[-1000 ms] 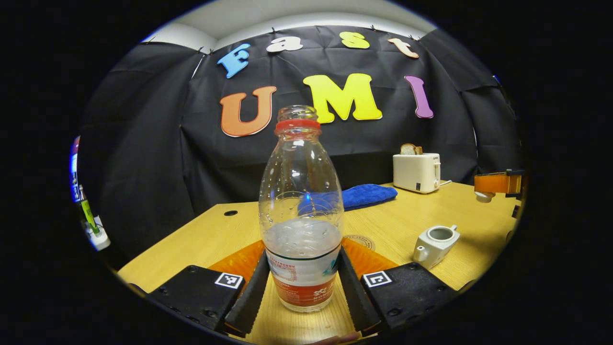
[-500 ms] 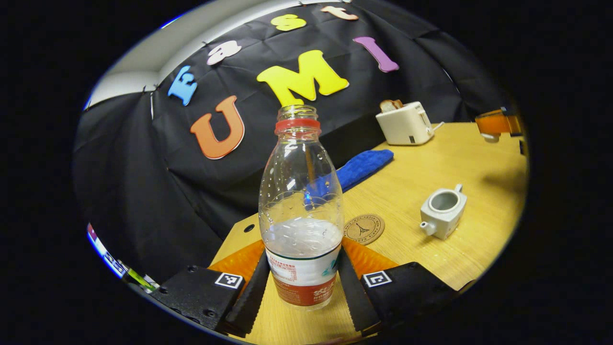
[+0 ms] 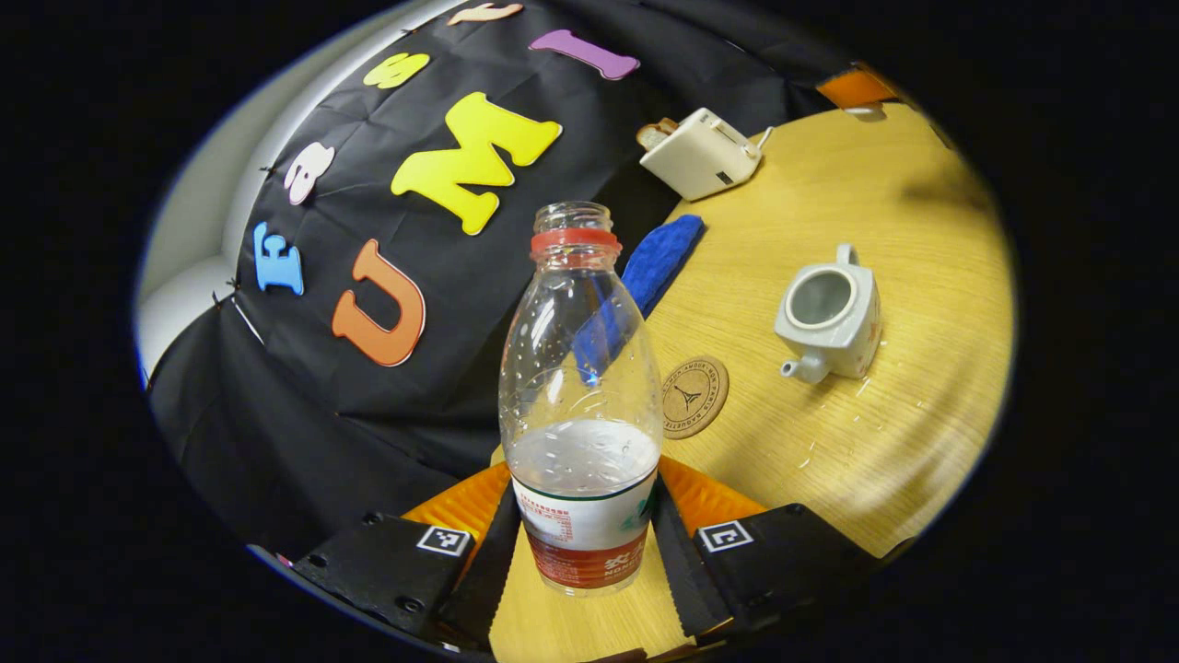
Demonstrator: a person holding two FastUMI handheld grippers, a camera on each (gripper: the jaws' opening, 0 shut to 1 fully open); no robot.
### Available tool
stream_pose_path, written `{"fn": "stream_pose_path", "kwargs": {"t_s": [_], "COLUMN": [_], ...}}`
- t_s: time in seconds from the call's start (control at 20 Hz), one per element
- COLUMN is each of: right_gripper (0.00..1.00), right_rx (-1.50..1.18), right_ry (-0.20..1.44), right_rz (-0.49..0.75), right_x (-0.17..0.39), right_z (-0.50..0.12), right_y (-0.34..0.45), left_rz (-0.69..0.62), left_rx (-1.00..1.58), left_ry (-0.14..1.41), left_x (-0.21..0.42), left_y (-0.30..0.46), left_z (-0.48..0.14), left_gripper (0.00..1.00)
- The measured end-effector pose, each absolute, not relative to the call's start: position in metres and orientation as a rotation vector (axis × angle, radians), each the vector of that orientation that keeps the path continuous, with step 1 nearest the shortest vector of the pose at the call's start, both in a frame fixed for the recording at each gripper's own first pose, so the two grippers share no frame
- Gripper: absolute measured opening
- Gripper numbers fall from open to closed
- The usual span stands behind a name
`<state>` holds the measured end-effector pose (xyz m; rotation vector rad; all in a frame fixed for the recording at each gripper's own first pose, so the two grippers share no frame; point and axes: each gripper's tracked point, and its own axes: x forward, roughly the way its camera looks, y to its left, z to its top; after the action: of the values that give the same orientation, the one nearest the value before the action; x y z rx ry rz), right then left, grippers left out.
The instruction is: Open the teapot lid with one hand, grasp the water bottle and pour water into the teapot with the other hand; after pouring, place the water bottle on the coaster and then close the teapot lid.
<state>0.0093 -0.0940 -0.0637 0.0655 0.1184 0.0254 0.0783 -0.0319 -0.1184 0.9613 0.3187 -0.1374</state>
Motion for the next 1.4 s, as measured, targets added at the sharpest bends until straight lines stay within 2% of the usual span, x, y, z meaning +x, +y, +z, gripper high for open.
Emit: {"fn": "stream_pose_path", "kwargs": {"t_s": [1.05, 1.1, 1.15, 1.4], "right_gripper": [0.00, 0.00, 0.00, 0.00], "right_rx": [0.017, 0.017, 0.017, 0.025], "right_ry": [0.131, 0.131, 0.128, 0.128], "right_rz": [0.008, 0.009, 0.008, 0.015], "right_x": [0.008, 0.008, 0.008, 0.007], "right_z": [-0.070, -0.070, -0.069, -0.065], "right_y": [-0.102, -0.102, -0.103, -0.102], "left_rz": [-0.193, -0.193, -0.199, -0.221], "left_rx": [1.605, 1.629, 1.648, 1.761], "left_ry": [0.413, 0.419, 0.425, 0.440], "left_x": [0.072, 0.071, 0.071, 0.069], "left_y": [-0.044, -0.043, -0.044, -0.048], "left_z": [-0.126, -0.124, -0.124, -0.120], "left_gripper": [0.75, 0.79, 0.75, 0.75]}}
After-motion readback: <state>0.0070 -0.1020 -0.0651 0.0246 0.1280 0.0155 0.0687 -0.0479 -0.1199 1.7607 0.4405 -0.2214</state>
